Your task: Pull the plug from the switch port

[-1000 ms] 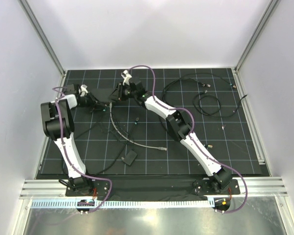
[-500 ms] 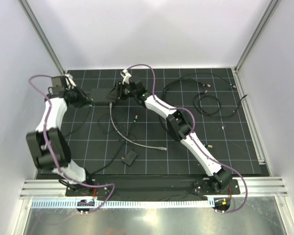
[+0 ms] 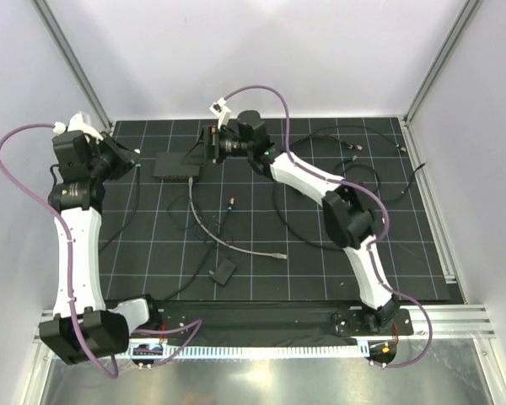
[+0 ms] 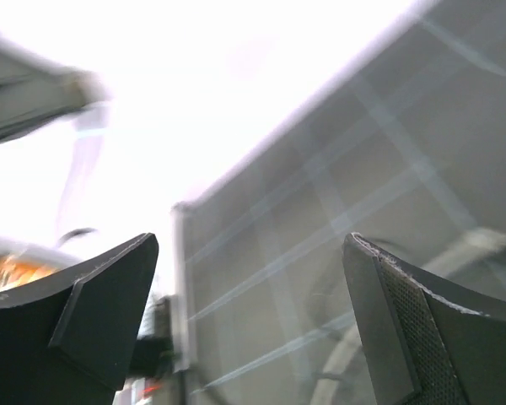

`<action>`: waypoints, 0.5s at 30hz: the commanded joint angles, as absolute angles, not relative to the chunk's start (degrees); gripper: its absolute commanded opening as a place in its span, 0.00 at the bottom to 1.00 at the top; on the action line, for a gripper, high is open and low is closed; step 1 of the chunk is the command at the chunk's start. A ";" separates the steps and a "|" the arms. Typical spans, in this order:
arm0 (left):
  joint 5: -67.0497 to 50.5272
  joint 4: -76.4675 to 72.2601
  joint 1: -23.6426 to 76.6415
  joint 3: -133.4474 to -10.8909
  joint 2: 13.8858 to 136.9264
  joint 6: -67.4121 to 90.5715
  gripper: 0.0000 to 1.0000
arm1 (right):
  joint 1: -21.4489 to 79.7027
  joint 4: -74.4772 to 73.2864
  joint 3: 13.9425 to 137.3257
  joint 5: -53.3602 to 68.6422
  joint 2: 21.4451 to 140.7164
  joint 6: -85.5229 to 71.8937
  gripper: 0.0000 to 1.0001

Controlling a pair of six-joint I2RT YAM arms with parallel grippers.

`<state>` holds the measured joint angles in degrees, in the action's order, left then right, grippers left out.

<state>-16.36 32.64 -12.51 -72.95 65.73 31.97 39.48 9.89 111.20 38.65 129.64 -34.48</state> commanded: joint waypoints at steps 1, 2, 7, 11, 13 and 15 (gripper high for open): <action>-18.36 33.31 -12.74 -75.85 62.76 34.98 0.00 | 43.84 28.62 102.41 49.13 121.57 -41.47 0.99; -19.07 33.22 -12.74 -75.85 61.80 36.02 0.00 | 45.16 28.91 101.00 48.87 120.16 -41.92 0.99; -21.79 33.22 -12.66 -76.20 58.72 38.23 0.00 | 55.19 22.54 100.01 43.88 116.90 -38.42 0.99; -23.90 33.92 -12.74 -76.20 56.08 39.72 0.00 | 58.09 18.19 102.39 40.52 118.12 -37.00 0.97; -24.78 34.19 -12.66 -76.20 54.76 40.34 0.00 | 58.62 19.68 103.44 40.78 119.52 -40.24 0.91; -25.31 34.80 -12.74 -76.20 54.06 40.52 0.00 | 58.80 22.31 103.88 41.40 120.06 -42.61 0.87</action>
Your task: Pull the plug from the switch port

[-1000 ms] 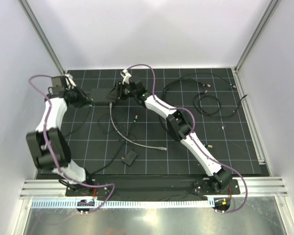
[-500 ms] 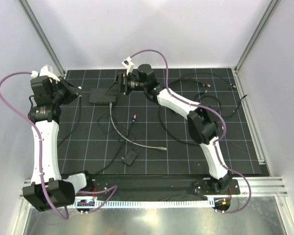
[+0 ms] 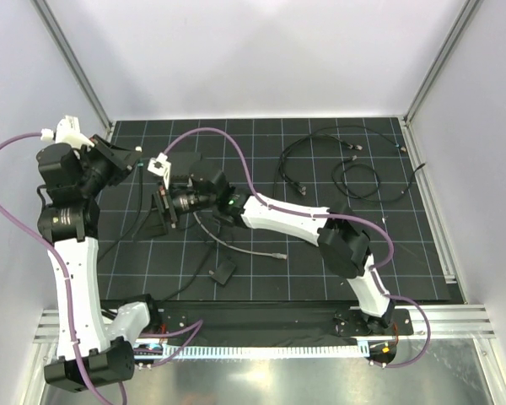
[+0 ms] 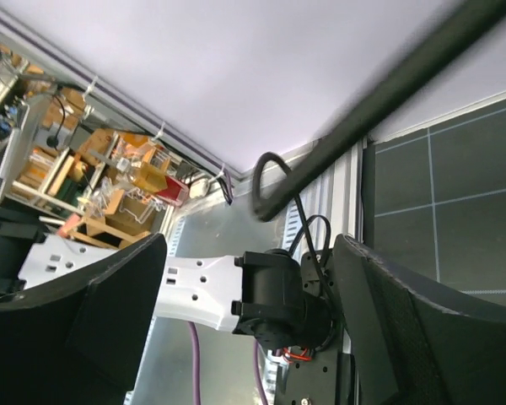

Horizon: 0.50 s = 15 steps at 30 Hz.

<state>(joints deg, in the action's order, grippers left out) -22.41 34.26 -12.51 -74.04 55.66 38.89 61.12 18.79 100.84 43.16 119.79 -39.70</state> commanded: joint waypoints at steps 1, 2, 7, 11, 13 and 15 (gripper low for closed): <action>-25.49 35.15 -12.74 -76.20 53.36 40.60 0.00 | 59.06 23.54 103.89 41.48 120.58 -44.63 0.85; -26.10 35.24 -12.74 -76.03 53.00 40.69 0.00 | 59.06 24.34 104.15 41.31 120.85 -45.52 0.84; -27.42 35.77 -12.74 -76.03 51.07 41.66 0.00 | 59.41 23.38 105.64 38.85 121.38 -46.58 0.72; -28.56 35.86 -12.74 -76.02 50.89 42.10 0.00 | 60.38 21.36 108.45 39.46 121.81 -46.67 0.55; -28.57 35.86 -12.74 -76.11 50.71 42.10 0.00 | 60.90 21.09 108.72 39.72 121.82 -46.58 0.43; -28.13 35.77 -12.74 -76.29 50.54 41.92 0.00 | 61.52 20.83 108.72 39.81 121.47 -46.76 0.17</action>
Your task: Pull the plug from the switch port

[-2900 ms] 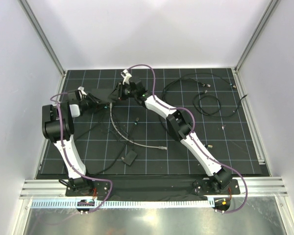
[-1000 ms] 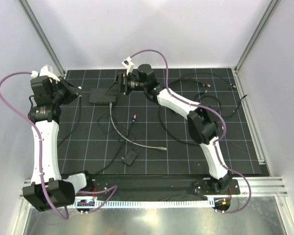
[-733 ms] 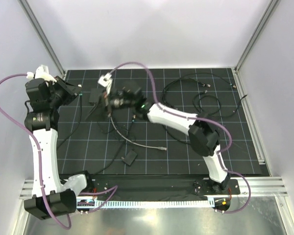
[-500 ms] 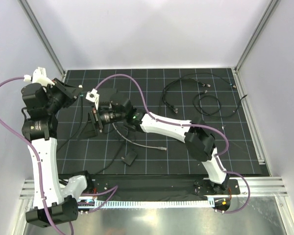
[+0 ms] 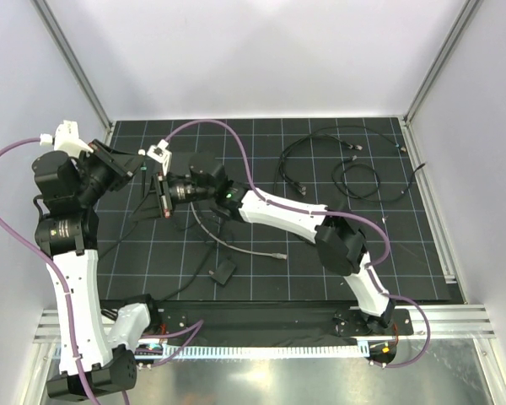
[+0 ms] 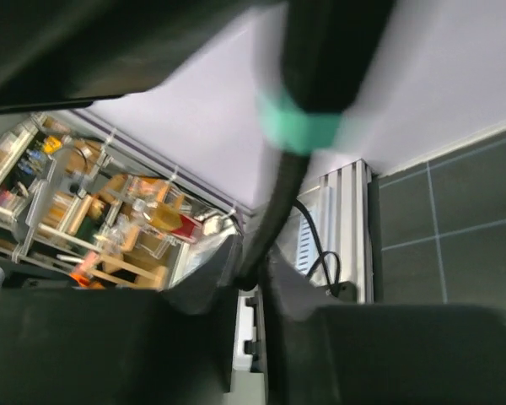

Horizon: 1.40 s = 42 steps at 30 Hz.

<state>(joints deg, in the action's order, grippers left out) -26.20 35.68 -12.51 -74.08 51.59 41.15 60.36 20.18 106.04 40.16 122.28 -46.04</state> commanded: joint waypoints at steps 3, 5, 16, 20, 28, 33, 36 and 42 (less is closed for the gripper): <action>-26.11 38.05 -12.83 -78.30 50.89 39.91 0.22 | 61.79 22.57 108.72 40.34 120.94 -50.34 0.01; -21.12 41.56 -12.74 -81.29 50.54 38.15 0.64 | 61.70 26.69 108.72 42.09 120.76 -54.91 0.01; -1.23 48.25 -12.74 -89.47 45.44 30.68 1.00 | 52.40 46.91 122.15 34.46 122.68 -91.59 0.01; 2.45 48.34 -12.74 -89.47 44.74 28.57 1.00 | 43.97 50.98 137.94 30.25 127.35 -105.43 0.01; 1.32 45.36 -12.74 -85.26 44.65 27.95 1.00 | 35.87 46.31 147.88 17.24 124.49 -118.91 0.01; 0.18 43.34 -12.74 -83.15 44.65 28.47 1.00 | 34.80 50.36 143.08 12.48 118.39 -124.54 0.01; -6.92 40.88 -12.74 -80.52 44.47 27.78 0.99 | 34.54 49.58 146.59 10.20 117.77 -125.33 0.01; -15.19 37.10 -12.74 -74.80 42.37 28.65 1.00 | 30.50 47.35 148.73 8.01 116.29 -123.65 0.01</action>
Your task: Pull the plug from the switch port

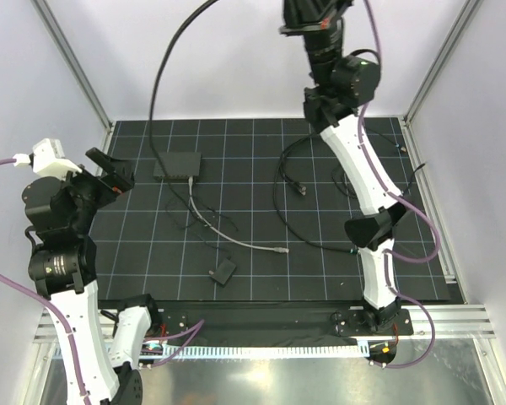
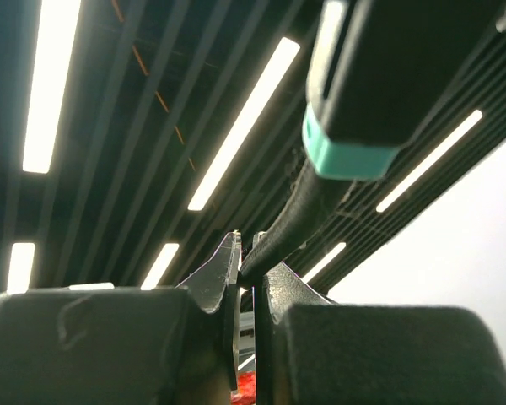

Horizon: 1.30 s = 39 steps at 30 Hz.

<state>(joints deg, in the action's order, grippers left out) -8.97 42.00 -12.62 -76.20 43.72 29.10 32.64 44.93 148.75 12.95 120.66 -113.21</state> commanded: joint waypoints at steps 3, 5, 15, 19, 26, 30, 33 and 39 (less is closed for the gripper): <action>-15.21 36.83 -12.74 -74.36 41.66 29.00 1.00 | 30.32 49.57 146.43 6.95 116.02 -125.76 0.01; -14.94 36.83 -12.74 -74.27 41.31 29.00 1.00 | 30.59 50.19 148.00 6.68 116.19 -126.30 0.01; -26.60 31.31 -12.74 -69.35 41.39 30.85 1.00 | 31.11 56.95 138.54 9.57 102.41 -128.94 0.01; -37.60 22.78 -12.74 -64.44 39.83 34.70 1.00 | 31.20 57.74 124.30 15.20 96.16 -124.55 0.01; -39.99 16.08 -12.66 -59.86 33.49 35.76 1.00 | 31.11 63.89 111.98 14.07 96.77 -124.63 0.01; -38.15 15.20 -12.48 -58.71 33.74 38.31 1.00 | 28.40 56.89 115.13 17.83 96.15 -118.23 0.01; -37.01 16.26 -12.57 -59.32 34.89 38.23 1.00 | 24.53 49.41 117.94 21.70 95.10 -113.04 0.01; -34.81 19.59 -12.57 -58.97 35.94 36.92 1.00 | 11.53 40.97 121.81 26.45 93.16 -109.78 0.01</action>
